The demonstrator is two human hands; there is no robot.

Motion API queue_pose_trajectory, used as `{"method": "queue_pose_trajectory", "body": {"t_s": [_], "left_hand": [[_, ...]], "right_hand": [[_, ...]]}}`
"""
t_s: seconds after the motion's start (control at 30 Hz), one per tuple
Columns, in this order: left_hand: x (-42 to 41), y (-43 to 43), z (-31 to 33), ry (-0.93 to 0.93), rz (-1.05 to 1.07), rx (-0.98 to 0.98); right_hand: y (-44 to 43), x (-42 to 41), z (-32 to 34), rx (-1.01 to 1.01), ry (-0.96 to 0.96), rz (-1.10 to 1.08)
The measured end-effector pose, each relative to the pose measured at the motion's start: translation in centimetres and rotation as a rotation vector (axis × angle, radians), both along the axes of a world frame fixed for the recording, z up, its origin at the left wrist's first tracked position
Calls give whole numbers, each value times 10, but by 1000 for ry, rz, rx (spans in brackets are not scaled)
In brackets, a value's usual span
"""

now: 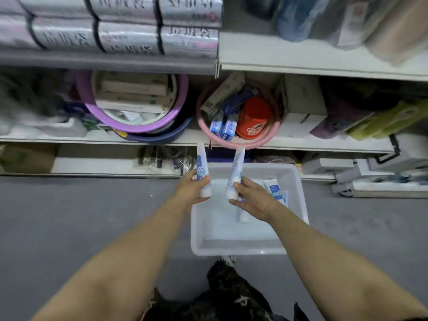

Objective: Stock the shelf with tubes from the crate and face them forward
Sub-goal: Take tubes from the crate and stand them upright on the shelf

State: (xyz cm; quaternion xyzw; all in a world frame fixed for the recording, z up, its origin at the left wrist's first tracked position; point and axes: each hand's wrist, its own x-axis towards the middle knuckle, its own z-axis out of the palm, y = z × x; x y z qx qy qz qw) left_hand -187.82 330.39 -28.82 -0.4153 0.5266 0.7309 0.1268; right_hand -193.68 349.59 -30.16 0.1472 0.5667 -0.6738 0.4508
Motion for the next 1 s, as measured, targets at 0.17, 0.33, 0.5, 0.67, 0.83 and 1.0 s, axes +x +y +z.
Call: {"method": "queue_pose_trajectory", "body": {"t_s": [0.17,0.33,0.5,0.67,0.83,1.0], "left_hand": [[36,-86,88,240,64,-15],[74,-178,181,457,124,-65],[112,-256,273,652,139,-88],[132,-314,366,813,189,-86],[133,-362,431,916,238,-135],[119,-417,484,976,239,-299]], "right_hand": [[-89,30,84,-168,150,-22],[-194,64,175,-366,302,-38],[-287,93,256,-434,450,-39],[-352,107,339,-422,668,78],[-407,98,414,-463,851,114],[-470,72,477,-487,961,96]]}}
